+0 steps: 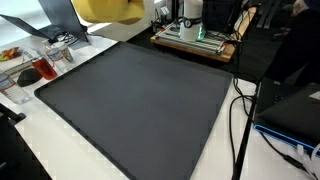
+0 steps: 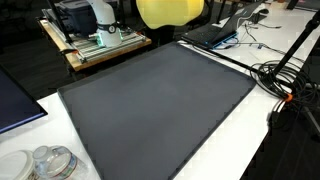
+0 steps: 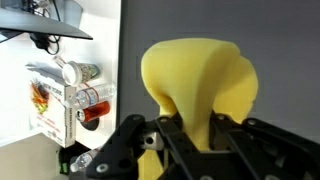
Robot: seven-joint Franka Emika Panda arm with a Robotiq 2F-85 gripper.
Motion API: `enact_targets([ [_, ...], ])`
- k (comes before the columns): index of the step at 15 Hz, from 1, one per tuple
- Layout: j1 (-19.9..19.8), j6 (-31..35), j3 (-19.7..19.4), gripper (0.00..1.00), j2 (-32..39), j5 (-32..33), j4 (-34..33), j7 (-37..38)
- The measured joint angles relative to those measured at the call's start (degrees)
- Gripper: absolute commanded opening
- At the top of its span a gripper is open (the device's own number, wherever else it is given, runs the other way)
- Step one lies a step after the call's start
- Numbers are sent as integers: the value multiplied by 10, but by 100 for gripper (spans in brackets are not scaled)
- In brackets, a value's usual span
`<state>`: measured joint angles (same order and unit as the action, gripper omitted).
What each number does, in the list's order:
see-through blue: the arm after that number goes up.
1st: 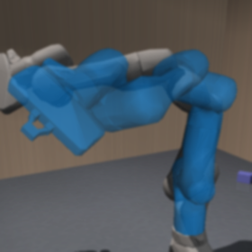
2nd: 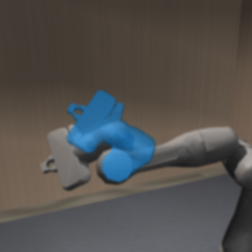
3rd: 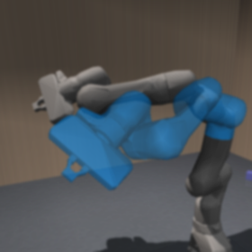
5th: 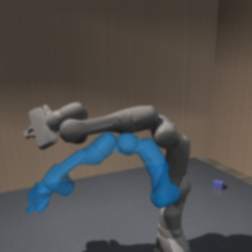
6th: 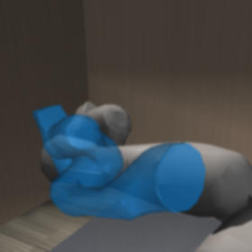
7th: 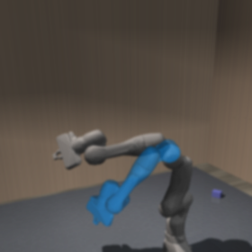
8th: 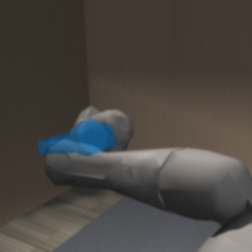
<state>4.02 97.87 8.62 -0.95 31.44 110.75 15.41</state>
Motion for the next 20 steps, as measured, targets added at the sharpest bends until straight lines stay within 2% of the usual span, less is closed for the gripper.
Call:
enact_targets([
  [7, 34, -89, 2, 8, 74, 87, -87, 32],
  [8, 37, -97, 1, 36, 81, 91, -95, 32],
  [9, 39, -105, 1, 37, 86, 94, -102, 32],
  [18, 46, -159, 1, 98, 103, 95, -128, 30],
  [20, 47, -169, 1, 100, 104, 95, -128, 27],
])
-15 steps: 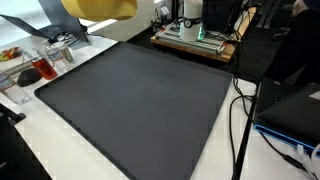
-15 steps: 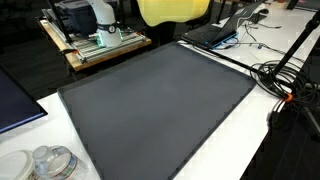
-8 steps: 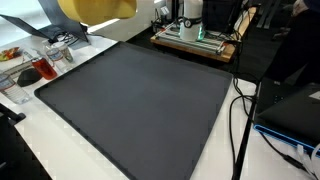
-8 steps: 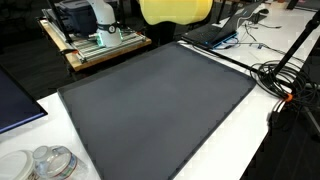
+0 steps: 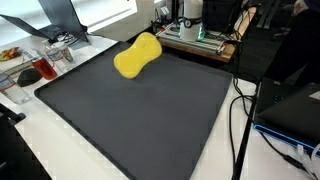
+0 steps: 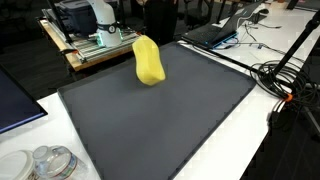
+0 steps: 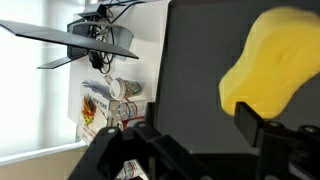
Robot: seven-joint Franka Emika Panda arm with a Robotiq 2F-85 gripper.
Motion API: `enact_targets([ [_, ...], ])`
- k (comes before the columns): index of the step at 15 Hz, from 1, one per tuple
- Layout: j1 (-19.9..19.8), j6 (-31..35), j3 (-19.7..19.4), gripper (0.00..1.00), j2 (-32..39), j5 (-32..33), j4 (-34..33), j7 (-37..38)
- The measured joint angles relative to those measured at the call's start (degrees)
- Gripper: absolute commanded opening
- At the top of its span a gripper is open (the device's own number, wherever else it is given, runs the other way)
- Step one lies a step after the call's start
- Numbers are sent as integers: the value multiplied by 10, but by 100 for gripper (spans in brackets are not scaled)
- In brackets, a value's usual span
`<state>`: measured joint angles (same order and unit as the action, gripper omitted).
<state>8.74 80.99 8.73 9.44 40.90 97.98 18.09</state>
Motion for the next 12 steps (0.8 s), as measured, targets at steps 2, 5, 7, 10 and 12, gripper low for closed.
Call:
enact_targets([
  [2, 0, -5, 0, 100, 0, -3, 0, -8],
  [5, 0, -6, 0, 100, 0, -24, 0, -29],
  [7, -1, -6, -2, 100, 0, -57, -1, -51],
  [10, -7, -6, -8, 100, 1, -121, -1, -89],
  [12, -12, -8, -14, 100, 3, -161, -1, -111],
])
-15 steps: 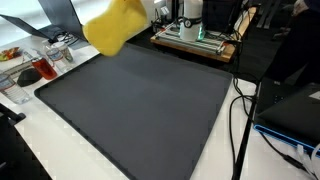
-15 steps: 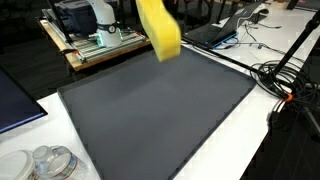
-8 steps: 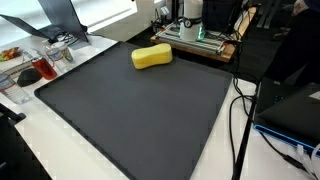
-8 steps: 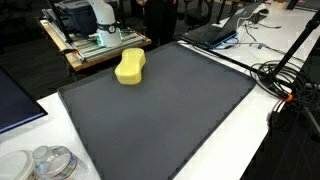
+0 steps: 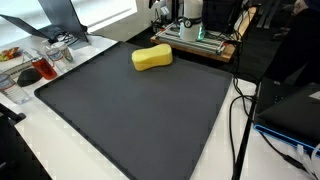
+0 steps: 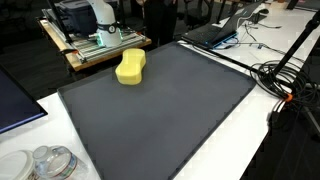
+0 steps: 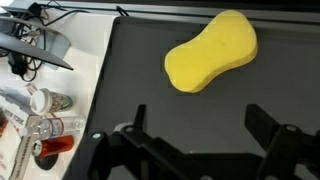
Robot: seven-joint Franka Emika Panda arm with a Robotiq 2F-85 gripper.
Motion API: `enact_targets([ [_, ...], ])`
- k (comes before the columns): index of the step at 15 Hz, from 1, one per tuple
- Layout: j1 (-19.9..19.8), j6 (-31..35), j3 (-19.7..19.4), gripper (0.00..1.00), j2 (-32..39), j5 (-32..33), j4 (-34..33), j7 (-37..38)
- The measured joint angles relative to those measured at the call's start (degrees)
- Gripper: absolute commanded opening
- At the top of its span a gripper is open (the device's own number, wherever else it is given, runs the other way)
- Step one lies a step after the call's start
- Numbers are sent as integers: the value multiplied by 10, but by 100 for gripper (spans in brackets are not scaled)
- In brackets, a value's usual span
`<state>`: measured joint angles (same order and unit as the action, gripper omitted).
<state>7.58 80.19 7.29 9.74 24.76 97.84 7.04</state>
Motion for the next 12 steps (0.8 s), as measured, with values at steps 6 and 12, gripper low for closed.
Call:
enact_targets([
  [6, -16, -6, -18, 100, 17, -79, 3, -27],
  [12, -30, -9, -28, 100, 37, -137, 19, -30],
])
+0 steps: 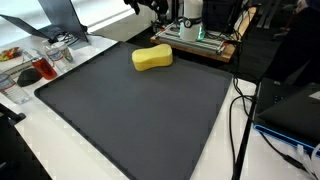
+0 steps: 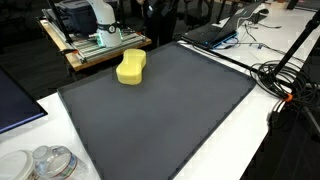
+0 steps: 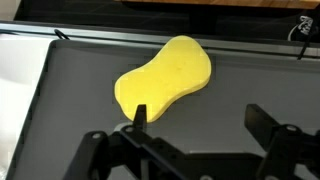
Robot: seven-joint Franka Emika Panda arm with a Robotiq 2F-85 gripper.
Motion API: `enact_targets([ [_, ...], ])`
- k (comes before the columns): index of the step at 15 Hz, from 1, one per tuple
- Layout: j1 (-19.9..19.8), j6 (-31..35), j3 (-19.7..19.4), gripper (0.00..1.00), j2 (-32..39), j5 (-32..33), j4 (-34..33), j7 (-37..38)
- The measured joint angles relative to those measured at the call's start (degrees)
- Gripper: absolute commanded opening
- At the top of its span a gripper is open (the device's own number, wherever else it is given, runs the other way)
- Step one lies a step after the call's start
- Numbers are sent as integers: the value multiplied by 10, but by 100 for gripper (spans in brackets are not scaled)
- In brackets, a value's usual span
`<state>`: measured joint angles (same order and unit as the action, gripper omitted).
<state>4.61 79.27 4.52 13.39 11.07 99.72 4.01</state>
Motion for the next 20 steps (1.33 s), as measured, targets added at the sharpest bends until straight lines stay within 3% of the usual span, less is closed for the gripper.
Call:
enact_targets([
  [4, 2, 34, 0, 100, 1, -9, 39, 10],
  [8, 24, 115, 9, 100, -19, -2, 121, 46],
  [14, 66, 191, 44, 100, -106, 36, 250, 100],
  [20, 72, 229, 65, 100, -197, 41, 361, 81],
])
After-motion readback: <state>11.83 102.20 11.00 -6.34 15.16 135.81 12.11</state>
